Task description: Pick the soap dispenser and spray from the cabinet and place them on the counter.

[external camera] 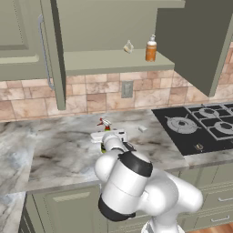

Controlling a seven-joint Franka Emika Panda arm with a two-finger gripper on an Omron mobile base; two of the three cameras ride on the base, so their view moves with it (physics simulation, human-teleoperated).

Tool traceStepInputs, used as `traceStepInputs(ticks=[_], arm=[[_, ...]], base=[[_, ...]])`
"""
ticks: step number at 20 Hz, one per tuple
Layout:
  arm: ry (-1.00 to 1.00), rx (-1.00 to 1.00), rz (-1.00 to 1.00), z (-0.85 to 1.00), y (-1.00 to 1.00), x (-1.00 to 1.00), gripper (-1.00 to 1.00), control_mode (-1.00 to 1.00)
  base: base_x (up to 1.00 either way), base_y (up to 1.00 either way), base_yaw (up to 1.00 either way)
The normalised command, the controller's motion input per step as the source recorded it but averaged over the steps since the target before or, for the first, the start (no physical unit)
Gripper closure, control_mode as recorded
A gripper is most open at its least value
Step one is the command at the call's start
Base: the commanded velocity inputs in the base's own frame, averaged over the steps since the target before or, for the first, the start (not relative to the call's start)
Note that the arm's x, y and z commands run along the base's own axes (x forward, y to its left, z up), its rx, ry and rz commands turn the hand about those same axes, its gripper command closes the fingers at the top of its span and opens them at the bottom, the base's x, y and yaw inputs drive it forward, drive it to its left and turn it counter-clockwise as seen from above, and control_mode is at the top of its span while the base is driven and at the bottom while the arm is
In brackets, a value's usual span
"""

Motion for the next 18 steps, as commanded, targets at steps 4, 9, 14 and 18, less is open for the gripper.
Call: traceStepInputs(ticks=[4, 9, 14, 18], arm=[[0.00, 0.01, 0.00, 0.04, -0.07, -0.07, -1.00, -1.00], [0.00, 0.01, -0.01, 0.12, -0.01, -0.14, -1.00, -1.00], [0.00, 0.00, -0.01, 0.09, 0.00, -0.16, -1.00, -1.00], [0.00, 0.00, -0.01, 0.05, -0.01, -0.19, -1.00, -1.00]], base=[[0.00, 0.00, 0.00], [0.00, 0.00, 0.00], [0.00, 0.00, 0.00], [0.00, 0.00, 0.00]])
